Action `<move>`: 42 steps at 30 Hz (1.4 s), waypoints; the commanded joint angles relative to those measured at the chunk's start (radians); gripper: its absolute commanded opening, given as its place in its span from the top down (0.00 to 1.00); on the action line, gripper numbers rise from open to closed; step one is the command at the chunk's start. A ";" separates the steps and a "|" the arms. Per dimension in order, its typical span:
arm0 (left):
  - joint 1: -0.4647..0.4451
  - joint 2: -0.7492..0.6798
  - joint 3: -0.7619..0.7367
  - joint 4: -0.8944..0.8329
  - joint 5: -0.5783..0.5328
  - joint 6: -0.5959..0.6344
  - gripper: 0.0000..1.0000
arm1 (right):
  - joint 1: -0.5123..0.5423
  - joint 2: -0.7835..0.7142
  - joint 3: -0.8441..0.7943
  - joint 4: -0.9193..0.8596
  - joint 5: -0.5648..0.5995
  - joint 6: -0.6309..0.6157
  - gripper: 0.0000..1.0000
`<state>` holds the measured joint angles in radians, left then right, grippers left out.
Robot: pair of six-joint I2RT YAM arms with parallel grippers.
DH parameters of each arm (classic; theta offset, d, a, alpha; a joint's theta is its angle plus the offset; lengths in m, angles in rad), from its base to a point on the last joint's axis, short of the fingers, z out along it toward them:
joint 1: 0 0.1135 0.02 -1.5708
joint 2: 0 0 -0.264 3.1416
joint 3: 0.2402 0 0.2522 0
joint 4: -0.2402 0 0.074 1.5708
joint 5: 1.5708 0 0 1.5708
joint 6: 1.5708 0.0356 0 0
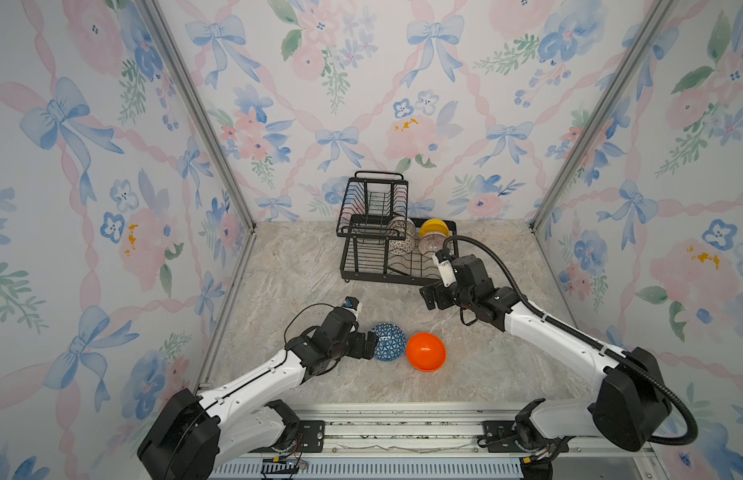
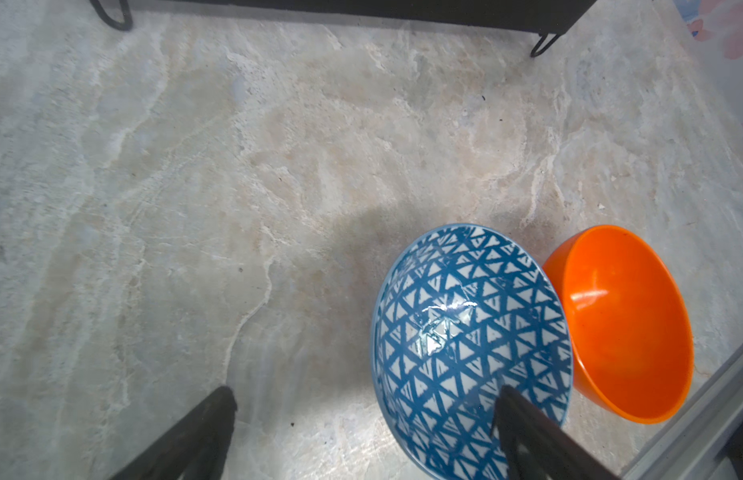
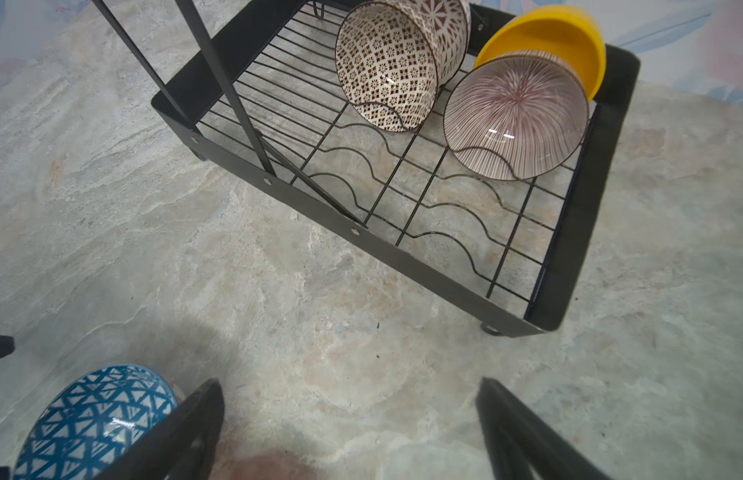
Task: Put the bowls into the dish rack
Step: 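Open the right gripper and draw it back from the rack, then lower the left gripper onto the blue triangle-patterned bowl's rim and close it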
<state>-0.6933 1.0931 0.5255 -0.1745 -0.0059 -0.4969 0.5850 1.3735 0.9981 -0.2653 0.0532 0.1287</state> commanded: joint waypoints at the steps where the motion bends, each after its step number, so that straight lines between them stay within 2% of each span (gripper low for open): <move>1: -0.012 0.033 0.007 -0.011 0.036 -0.029 0.02 | 0.014 -0.040 -0.035 -0.036 -0.037 0.044 0.03; 10: -0.020 0.080 -0.038 0.055 0.083 -0.077 0.04 | 0.014 -0.045 -0.043 -0.059 -0.036 0.013 0.03; 18: -0.020 0.175 -0.038 0.097 0.069 -0.090 0.12 | 0.014 0.004 -0.001 -0.065 -0.047 -0.013 0.03; 33: -0.013 0.246 0.001 0.112 0.067 -0.077 0.54 | 0.003 0.045 0.048 -0.099 -0.053 -0.053 0.03; 38: -0.003 0.234 0.001 0.112 0.066 -0.071 0.62 | 0.000 0.047 0.054 -0.108 -0.053 -0.057 0.03; 42: 0.014 0.219 -0.004 0.110 0.073 -0.067 0.80 | -0.001 0.042 0.048 -0.109 -0.053 -0.056 0.03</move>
<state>-0.6922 1.3296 0.5144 -0.0502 0.0620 -0.5835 0.5892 1.4139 1.0210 -0.3450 0.0101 0.0849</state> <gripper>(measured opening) 0.221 0.967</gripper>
